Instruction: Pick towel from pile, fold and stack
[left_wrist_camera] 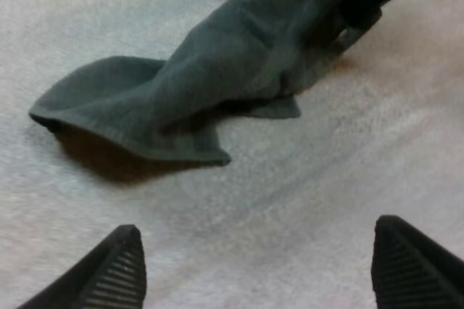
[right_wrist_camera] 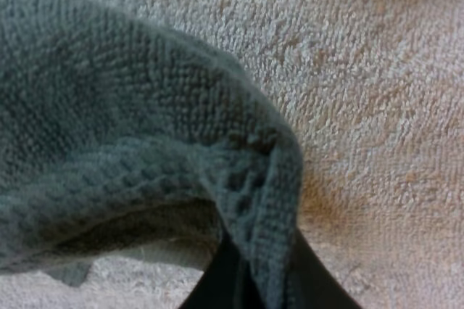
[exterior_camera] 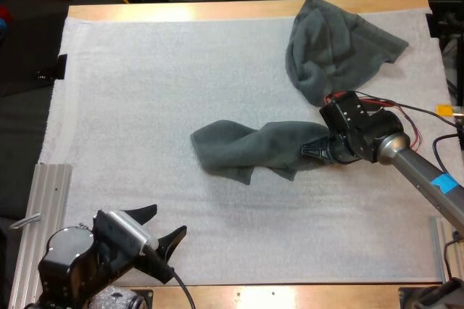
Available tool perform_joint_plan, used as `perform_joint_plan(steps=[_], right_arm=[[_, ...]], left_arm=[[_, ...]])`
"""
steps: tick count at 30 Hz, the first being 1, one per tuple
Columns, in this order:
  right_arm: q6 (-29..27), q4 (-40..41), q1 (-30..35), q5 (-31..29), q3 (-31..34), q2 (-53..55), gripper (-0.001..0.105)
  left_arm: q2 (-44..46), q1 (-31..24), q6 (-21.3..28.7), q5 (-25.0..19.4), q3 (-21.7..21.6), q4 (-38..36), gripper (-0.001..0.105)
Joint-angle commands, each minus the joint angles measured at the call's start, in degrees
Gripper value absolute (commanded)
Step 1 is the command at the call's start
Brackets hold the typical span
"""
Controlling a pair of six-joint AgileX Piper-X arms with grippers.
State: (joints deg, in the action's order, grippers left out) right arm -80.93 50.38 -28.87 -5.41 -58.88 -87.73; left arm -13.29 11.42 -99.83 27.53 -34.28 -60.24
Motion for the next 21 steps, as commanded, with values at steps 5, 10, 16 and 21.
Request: perform_joint_plan(steps=[5,10,16,21], right_arm=[[0.1,-0.3,0.5,-4.5,-0.2,0.1,0.000],[0.6,-0.5,2.3,-6.4,-0.2,0.1,0.000],[2.4,-0.4,3.4,-3.2,-0.2,0.1,0.000],[2.4,-1.5,3.4,-0.8,-0.2,0.1,0.000]], left_arm=[[-1.4,0.2,-5.8,4.9,3.3,4.1,0.063],[-5.5,0.2,-5.8,9.3,3.5,5.5,0.063],[-10.5,0.2,-5.8,10.6,3.5,7.4,0.063],[-13.1,0.4,-5.8,10.6,3.5,9.5,0.063]])
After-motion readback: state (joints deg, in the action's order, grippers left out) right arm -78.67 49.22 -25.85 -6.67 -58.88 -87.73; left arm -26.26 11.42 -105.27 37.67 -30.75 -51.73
